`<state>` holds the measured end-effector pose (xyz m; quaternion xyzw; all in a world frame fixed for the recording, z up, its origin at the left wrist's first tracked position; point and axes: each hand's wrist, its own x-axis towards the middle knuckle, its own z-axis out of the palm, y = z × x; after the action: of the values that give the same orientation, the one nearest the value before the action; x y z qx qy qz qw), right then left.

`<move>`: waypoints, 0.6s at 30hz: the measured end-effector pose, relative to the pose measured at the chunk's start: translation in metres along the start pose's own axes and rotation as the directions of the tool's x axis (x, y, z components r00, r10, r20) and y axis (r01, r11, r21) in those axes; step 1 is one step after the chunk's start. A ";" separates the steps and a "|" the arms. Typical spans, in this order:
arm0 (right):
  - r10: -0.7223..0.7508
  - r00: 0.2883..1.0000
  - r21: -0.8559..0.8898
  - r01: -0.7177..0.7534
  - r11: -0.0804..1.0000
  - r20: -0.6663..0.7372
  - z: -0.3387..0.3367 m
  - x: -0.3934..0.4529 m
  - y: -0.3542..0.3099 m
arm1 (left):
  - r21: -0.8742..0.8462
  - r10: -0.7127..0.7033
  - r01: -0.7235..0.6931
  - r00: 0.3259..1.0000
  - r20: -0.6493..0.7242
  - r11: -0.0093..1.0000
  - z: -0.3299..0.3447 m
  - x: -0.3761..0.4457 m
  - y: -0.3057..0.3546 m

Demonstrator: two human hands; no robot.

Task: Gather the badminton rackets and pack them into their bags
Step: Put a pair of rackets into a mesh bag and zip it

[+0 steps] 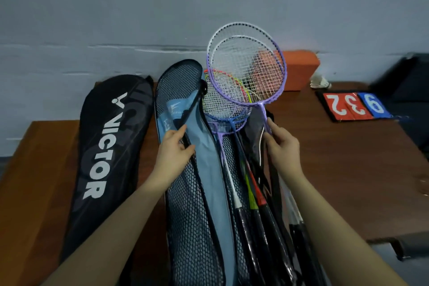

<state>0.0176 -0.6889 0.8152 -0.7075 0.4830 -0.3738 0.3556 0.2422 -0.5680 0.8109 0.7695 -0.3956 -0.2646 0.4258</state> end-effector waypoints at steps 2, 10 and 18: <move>-0.020 1.000 -0.011 0.020 1.000 0.009 -0.012 -0.006 0.000 | 0.013 0.019 -0.019 1.000 -0.002 1.000 0.006 0.004 0.006; -0.074 0.996 -0.117 0.080 0.990 0.057 -0.048 -0.041 0.023 | -0.008 0.023 -0.023 0.999 0.036 1.000 0.036 0.022 0.034; 0.109 0.982 -0.036 -0.104 0.994 0.157 -0.064 -0.073 0.037 | -0.053 0.021 -0.022 0.999 -0.027 0.998 0.057 0.024 0.036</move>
<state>-0.0723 -0.6396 0.7995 -0.7130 0.4955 -0.2900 0.4024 0.1991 -0.6248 0.8121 0.7570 -0.3910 -0.2603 0.4542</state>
